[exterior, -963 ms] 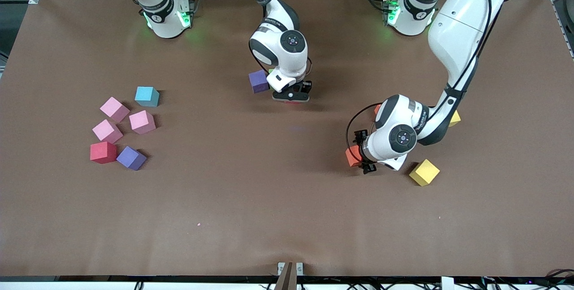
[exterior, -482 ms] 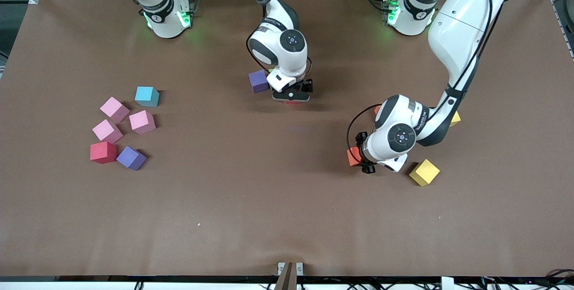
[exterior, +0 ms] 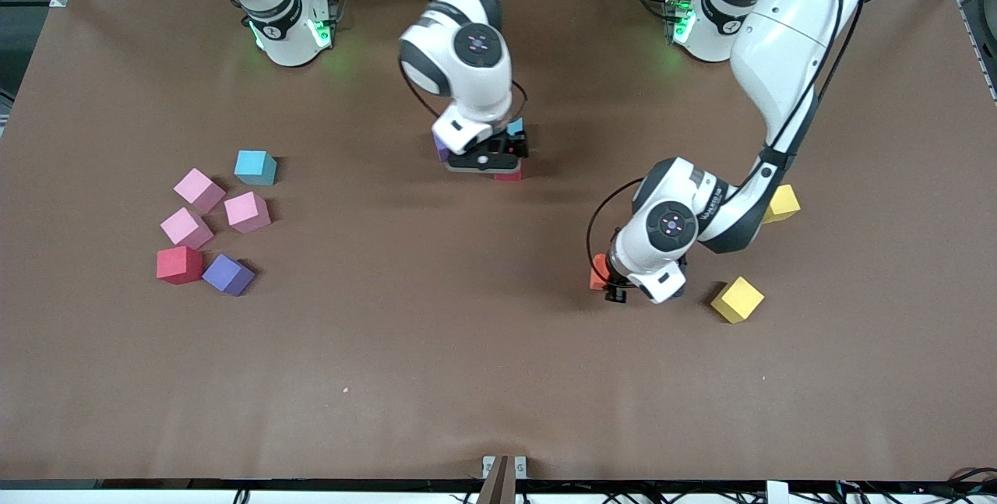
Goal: Form number 2 with 11 blocks
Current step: 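Lift orange with the left gripper while the right gripper reaches blue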
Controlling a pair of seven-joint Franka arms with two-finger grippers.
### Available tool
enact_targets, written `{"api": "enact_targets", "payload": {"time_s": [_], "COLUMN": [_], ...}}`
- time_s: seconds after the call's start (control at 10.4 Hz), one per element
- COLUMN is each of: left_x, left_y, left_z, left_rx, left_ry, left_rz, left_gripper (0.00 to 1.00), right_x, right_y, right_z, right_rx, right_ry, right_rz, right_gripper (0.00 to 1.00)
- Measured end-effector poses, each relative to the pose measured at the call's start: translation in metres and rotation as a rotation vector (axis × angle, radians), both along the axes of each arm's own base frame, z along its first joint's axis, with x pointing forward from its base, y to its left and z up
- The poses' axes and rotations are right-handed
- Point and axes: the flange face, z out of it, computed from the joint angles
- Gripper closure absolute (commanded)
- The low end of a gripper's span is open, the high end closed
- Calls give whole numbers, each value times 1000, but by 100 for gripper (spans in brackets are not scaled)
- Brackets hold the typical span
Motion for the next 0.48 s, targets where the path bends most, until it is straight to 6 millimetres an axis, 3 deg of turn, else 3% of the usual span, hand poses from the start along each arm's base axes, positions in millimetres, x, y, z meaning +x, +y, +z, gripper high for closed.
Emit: {"api": "enact_targets", "payload": {"time_s": [0.19, 0.39, 0.48], "left_x": [-18, -38, -48], "left_y": [-41, -83, -98], "left_z": [9, 23, 29], "left_rx": [-6, -19, -37], "left_ry": [-26, -68, -79], "left_rz": [-166, -409, -543], "left_gripper": [66, 66, 66], "right_x": [38, 82, 102], "right_y": [-102, -218, -266], "right_z": [22, 19, 15], "right_rx": [-31, -63, -62], "right_ry": [5, 54, 58], "right_rz": [97, 167, 197], "right_gripper": [0, 0, 0]}}
